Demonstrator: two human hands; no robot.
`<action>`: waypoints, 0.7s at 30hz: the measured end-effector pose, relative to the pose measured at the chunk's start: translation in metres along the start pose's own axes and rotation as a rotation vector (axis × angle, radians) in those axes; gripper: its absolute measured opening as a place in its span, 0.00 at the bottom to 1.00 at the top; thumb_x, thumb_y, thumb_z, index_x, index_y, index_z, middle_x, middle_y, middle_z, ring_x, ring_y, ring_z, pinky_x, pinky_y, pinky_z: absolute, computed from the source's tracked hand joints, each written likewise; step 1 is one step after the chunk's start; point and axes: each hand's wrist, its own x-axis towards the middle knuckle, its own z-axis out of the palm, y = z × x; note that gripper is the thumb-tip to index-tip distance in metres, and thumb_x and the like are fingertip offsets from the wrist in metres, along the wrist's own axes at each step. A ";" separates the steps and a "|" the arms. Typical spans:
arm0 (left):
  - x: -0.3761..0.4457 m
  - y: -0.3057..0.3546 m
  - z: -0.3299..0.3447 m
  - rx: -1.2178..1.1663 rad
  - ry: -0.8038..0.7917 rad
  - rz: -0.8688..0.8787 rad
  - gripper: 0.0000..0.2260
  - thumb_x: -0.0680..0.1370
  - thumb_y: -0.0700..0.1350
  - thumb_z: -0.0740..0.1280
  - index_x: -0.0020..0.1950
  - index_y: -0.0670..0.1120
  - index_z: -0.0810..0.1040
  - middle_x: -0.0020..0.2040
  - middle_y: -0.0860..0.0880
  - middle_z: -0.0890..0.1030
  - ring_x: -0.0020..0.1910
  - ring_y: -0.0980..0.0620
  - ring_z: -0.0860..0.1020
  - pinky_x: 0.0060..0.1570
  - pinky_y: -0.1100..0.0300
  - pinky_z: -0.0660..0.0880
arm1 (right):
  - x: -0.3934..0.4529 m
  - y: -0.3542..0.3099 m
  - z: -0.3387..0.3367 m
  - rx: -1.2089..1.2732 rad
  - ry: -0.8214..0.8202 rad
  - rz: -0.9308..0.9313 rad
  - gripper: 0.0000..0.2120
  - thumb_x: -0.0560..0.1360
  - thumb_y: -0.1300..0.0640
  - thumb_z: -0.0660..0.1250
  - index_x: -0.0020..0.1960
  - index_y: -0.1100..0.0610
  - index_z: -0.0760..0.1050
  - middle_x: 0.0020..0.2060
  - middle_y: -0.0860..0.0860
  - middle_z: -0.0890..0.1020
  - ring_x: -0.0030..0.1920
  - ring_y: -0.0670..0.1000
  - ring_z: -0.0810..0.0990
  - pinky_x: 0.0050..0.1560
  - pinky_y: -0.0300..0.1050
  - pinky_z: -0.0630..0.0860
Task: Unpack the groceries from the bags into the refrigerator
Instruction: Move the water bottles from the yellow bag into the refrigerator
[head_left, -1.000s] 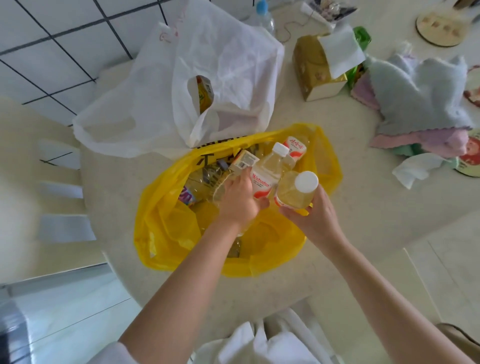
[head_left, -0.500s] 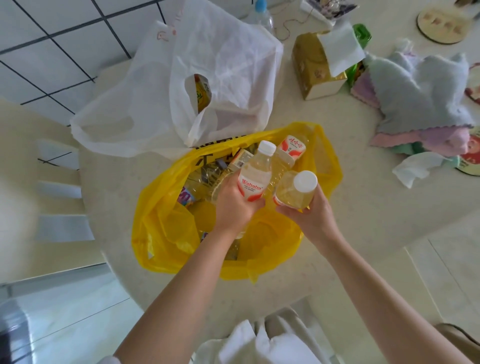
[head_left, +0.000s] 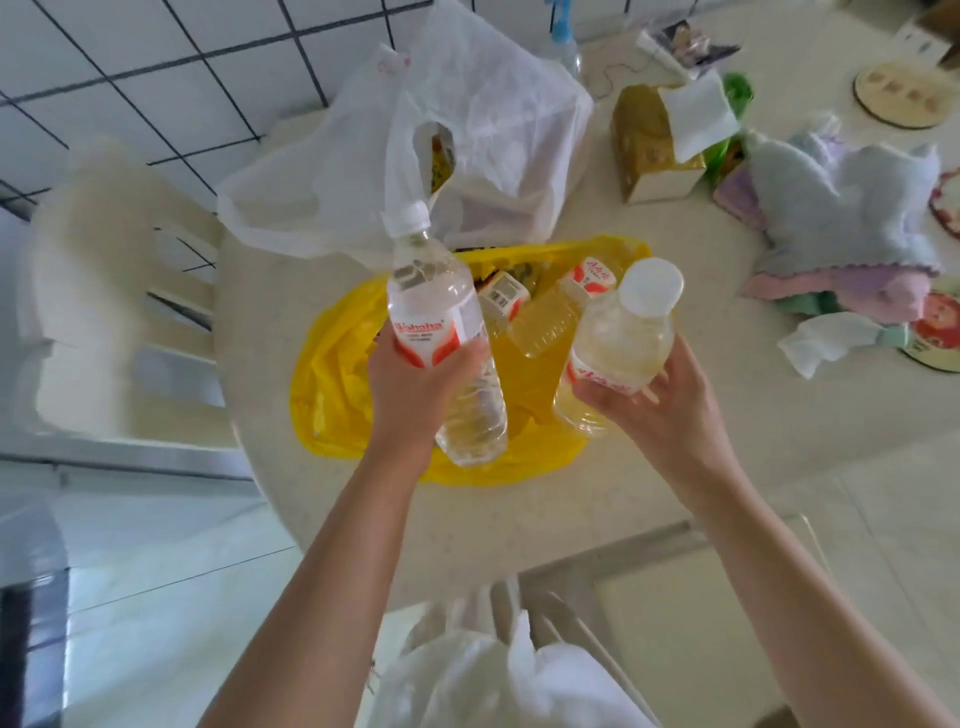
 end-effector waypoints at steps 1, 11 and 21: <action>-0.013 0.002 -0.006 -0.038 -0.002 -0.030 0.28 0.57 0.51 0.79 0.55 0.50 0.79 0.45 0.50 0.84 0.44 0.50 0.83 0.43 0.53 0.82 | -0.011 -0.006 -0.002 0.032 -0.011 -0.002 0.33 0.61 0.50 0.79 0.64 0.48 0.72 0.56 0.45 0.81 0.56 0.46 0.80 0.52 0.45 0.79; -0.181 -0.046 -0.067 -0.085 0.183 -0.143 0.29 0.61 0.45 0.79 0.60 0.53 0.75 0.49 0.46 0.83 0.48 0.44 0.83 0.47 0.49 0.82 | -0.132 -0.009 0.000 0.046 -0.325 -0.014 0.30 0.63 0.50 0.77 0.64 0.46 0.72 0.53 0.44 0.83 0.54 0.44 0.81 0.50 0.41 0.77; -0.336 -0.100 -0.133 -0.086 0.524 -0.273 0.22 0.66 0.36 0.77 0.54 0.50 0.72 0.42 0.50 0.80 0.35 0.60 0.79 0.34 0.69 0.76 | -0.234 0.021 0.052 -0.146 -0.767 -0.043 0.26 0.63 0.50 0.78 0.58 0.49 0.74 0.49 0.45 0.84 0.50 0.47 0.82 0.52 0.50 0.79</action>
